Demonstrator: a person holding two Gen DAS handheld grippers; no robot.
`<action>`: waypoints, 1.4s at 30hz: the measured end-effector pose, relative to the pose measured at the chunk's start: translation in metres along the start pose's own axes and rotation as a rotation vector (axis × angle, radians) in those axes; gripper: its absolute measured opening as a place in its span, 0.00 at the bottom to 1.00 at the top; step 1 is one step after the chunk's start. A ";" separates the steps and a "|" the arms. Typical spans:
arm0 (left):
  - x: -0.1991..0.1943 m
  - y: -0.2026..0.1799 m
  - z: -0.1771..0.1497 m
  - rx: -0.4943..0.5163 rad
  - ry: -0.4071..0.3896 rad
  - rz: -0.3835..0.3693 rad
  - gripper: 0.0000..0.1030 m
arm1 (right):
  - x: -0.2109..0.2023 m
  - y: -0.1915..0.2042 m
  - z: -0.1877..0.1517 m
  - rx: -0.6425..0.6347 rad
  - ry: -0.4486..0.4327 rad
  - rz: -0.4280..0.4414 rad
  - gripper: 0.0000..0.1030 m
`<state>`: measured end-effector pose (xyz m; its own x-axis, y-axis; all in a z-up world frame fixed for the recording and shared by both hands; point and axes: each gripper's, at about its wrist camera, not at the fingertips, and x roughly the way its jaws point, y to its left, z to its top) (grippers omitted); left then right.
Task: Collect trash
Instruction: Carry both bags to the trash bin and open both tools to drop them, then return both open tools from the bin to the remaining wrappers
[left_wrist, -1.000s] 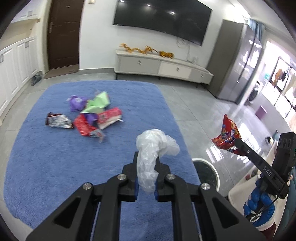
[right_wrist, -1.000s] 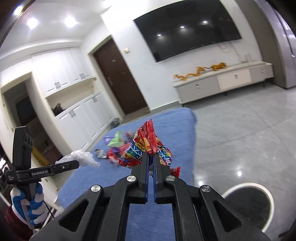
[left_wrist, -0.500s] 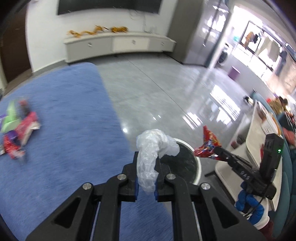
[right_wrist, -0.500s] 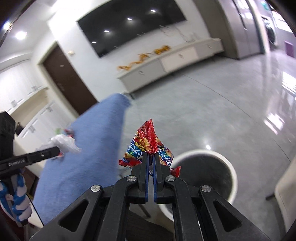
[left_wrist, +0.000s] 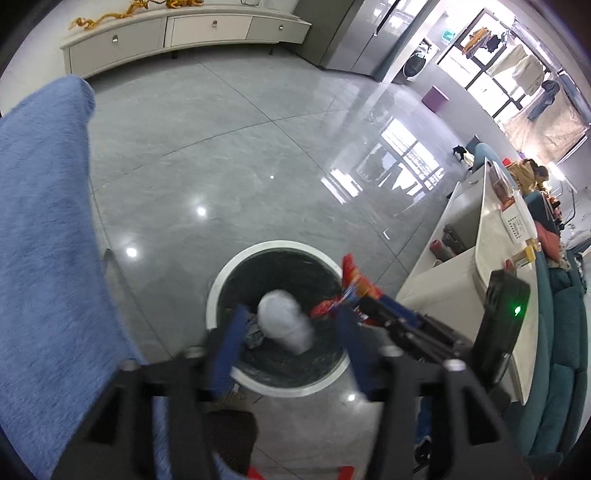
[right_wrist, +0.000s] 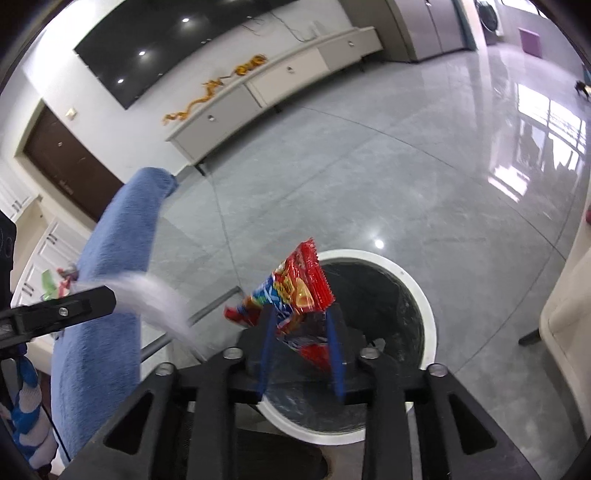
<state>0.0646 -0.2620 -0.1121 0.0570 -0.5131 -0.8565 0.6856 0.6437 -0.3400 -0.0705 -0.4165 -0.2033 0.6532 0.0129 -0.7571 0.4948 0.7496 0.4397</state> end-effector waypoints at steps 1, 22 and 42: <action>0.001 -0.001 0.002 -0.002 0.004 -0.006 0.53 | 0.000 -0.003 -0.001 0.003 0.003 -0.007 0.30; -0.177 0.181 -0.079 -0.266 -0.415 0.523 0.53 | 0.091 0.020 -0.001 0.126 0.085 -0.234 0.38; -0.168 0.226 -0.104 -0.294 -0.483 0.581 0.53 | 0.116 0.030 -0.002 0.182 0.095 -0.366 0.44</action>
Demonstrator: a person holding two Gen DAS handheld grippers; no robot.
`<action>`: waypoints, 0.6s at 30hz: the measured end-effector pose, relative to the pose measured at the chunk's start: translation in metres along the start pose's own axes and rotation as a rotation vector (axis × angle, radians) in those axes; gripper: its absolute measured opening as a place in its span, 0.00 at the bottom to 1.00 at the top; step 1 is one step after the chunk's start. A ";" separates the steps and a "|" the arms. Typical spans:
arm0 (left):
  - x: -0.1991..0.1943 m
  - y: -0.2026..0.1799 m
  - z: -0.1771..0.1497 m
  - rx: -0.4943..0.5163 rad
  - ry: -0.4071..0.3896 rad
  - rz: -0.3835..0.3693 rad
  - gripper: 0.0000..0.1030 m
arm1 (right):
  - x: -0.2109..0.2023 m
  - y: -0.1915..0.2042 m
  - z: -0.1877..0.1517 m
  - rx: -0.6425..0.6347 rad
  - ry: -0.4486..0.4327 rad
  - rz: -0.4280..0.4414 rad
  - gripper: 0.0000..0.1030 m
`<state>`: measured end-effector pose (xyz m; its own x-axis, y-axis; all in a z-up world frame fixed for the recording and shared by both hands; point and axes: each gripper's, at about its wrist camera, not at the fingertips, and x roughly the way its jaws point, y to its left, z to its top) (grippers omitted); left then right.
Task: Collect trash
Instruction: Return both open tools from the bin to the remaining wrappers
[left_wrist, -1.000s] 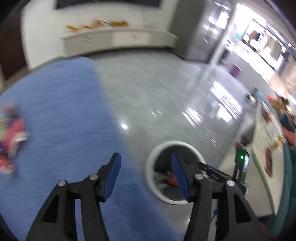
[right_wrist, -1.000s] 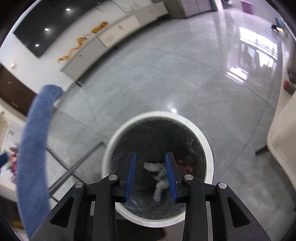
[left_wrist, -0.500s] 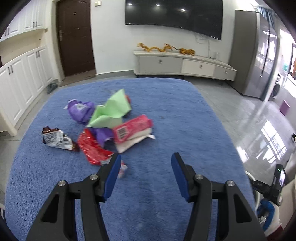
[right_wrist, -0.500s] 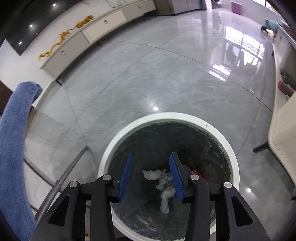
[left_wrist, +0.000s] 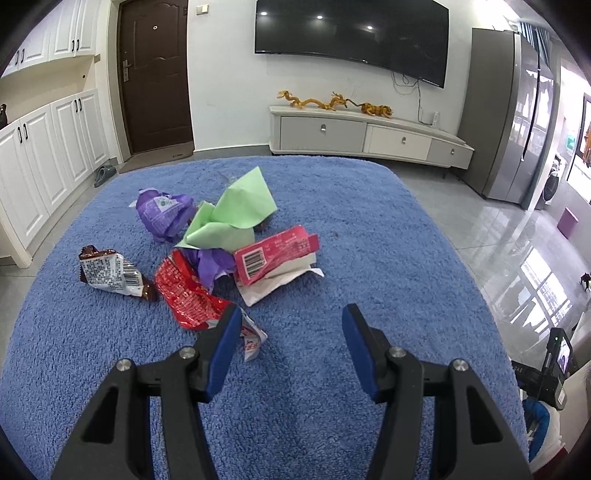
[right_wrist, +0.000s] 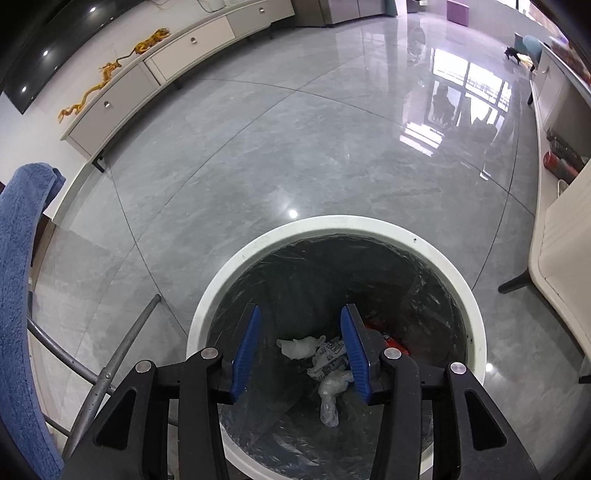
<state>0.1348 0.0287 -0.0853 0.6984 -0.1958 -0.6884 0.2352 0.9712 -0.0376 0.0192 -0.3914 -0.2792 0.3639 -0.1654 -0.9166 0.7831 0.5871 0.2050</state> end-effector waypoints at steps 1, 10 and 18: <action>0.001 0.000 0.000 0.000 0.004 -0.002 0.53 | 0.000 0.000 0.000 0.000 0.000 -0.001 0.44; -0.013 0.002 -0.001 -0.016 -0.008 0.001 0.54 | -0.015 0.010 0.004 -0.005 -0.025 0.029 0.44; -0.049 -0.010 -0.001 -0.013 -0.053 0.011 0.64 | -0.068 0.031 0.007 -0.056 -0.113 0.118 0.48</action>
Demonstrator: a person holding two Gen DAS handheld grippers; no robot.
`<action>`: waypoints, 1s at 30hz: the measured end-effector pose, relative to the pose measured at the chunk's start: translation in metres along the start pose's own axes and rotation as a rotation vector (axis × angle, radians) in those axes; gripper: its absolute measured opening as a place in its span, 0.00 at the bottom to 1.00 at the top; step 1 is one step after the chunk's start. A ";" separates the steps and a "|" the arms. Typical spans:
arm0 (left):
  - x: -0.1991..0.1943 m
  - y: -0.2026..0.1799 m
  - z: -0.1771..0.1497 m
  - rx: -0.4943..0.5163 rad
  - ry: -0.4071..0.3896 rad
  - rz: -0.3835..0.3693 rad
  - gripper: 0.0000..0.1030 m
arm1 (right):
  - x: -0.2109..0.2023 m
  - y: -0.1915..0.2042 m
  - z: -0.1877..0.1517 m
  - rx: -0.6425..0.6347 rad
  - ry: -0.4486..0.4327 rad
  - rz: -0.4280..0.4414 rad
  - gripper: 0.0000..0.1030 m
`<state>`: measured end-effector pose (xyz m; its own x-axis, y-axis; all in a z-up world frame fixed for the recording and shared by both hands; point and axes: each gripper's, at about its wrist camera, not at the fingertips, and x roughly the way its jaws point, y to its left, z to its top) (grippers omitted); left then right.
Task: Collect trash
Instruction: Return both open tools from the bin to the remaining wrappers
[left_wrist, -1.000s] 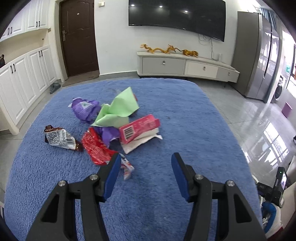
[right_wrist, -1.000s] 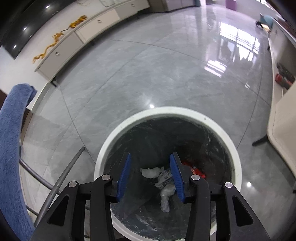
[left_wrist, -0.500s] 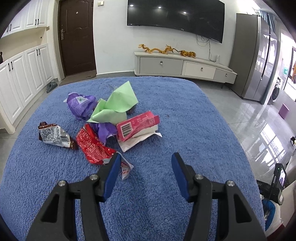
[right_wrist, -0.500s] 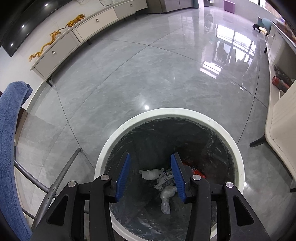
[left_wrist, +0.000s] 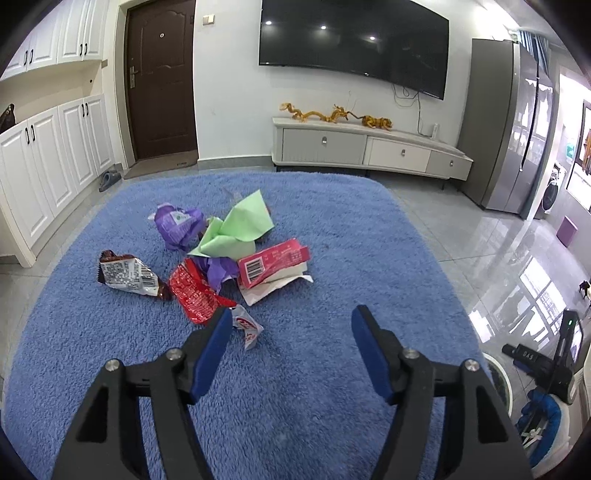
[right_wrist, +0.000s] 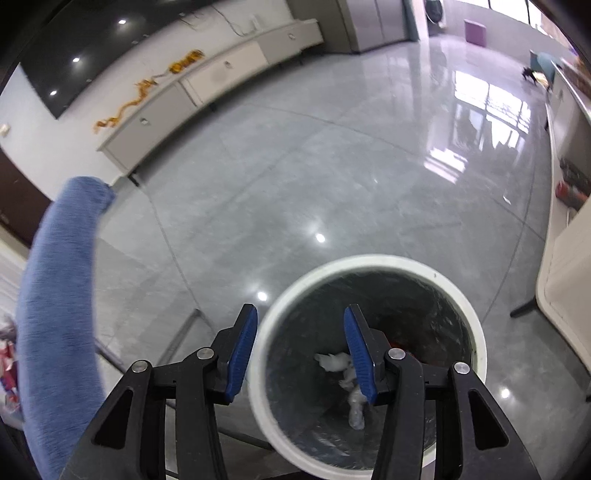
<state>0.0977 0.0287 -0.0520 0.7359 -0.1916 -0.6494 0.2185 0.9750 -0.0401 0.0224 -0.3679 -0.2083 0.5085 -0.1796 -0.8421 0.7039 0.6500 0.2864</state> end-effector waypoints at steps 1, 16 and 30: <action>-0.005 -0.002 0.000 0.005 -0.007 0.004 0.64 | -0.009 0.005 0.002 -0.015 -0.016 0.008 0.48; -0.089 0.012 0.000 -0.047 -0.103 0.220 0.64 | -0.105 0.111 -0.008 -0.270 -0.181 0.312 0.53; -0.096 0.008 -0.001 -0.079 -0.106 0.303 0.64 | -0.157 0.145 -0.044 -0.495 -0.223 0.478 0.56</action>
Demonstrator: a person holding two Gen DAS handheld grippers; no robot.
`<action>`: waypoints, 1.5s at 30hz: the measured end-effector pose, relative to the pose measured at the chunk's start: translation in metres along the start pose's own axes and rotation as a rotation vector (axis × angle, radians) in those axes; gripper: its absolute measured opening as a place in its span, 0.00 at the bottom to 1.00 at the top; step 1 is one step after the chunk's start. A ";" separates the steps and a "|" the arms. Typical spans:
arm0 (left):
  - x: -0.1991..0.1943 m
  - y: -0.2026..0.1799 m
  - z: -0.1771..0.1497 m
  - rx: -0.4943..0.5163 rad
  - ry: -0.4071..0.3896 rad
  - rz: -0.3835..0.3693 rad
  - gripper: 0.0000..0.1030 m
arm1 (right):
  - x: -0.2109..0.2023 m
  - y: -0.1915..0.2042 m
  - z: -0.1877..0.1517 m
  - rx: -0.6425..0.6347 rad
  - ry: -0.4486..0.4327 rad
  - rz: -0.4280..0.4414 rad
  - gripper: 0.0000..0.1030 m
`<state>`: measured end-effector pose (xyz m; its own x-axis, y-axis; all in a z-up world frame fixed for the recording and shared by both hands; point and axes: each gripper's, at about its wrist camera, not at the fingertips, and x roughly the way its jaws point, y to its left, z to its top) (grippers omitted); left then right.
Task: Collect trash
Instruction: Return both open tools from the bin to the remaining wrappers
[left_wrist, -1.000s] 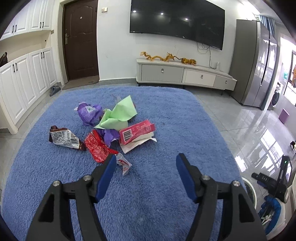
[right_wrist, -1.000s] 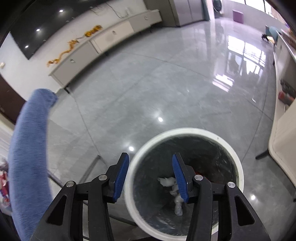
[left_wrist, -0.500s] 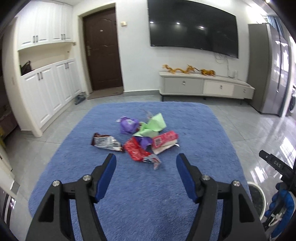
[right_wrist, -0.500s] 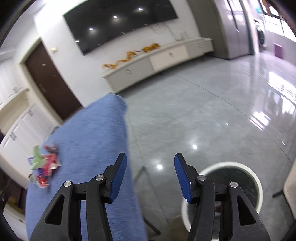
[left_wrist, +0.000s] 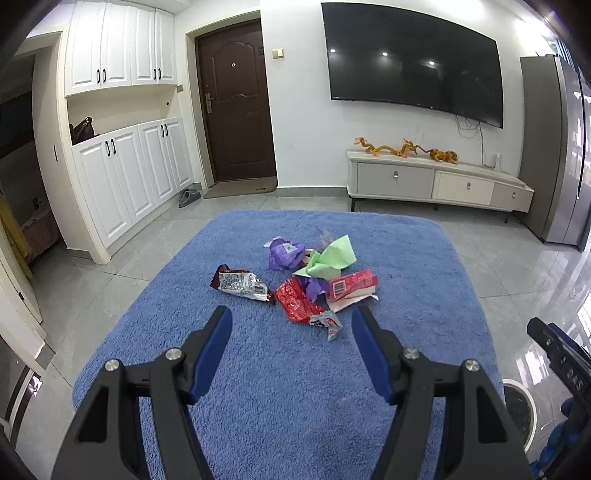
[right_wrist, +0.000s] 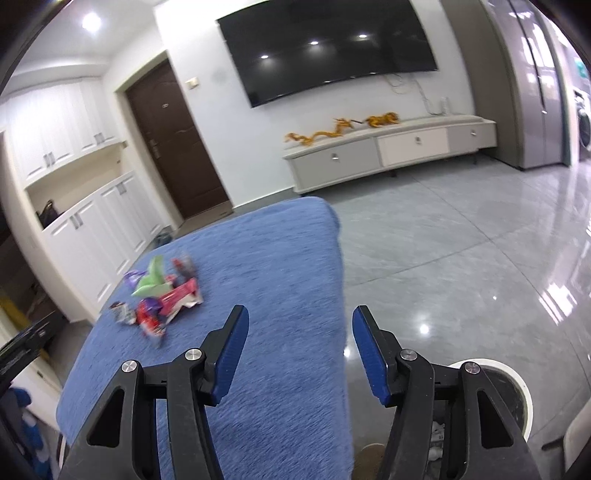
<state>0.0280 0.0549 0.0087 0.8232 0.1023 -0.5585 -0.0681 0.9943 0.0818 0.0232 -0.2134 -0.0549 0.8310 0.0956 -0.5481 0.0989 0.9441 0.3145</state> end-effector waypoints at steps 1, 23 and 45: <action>0.000 -0.001 0.001 0.003 0.002 -0.003 0.64 | -0.004 0.002 -0.003 -0.011 0.004 0.008 0.56; 0.013 -0.073 0.010 0.111 -0.004 -0.236 0.68 | -0.072 0.000 -0.012 -0.120 -0.047 -0.078 0.56; 0.018 0.025 0.014 -0.035 -0.062 -0.272 0.68 | -0.081 0.083 0.000 -0.263 -0.020 -0.173 0.56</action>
<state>0.0491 0.0807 0.0121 0.8464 -0.1698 -0.5047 0.1420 0.9854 -0.0934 -0.0361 -0.1426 0.0163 0.8251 -0.0776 -0.5597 0.0973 0.9952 0.0053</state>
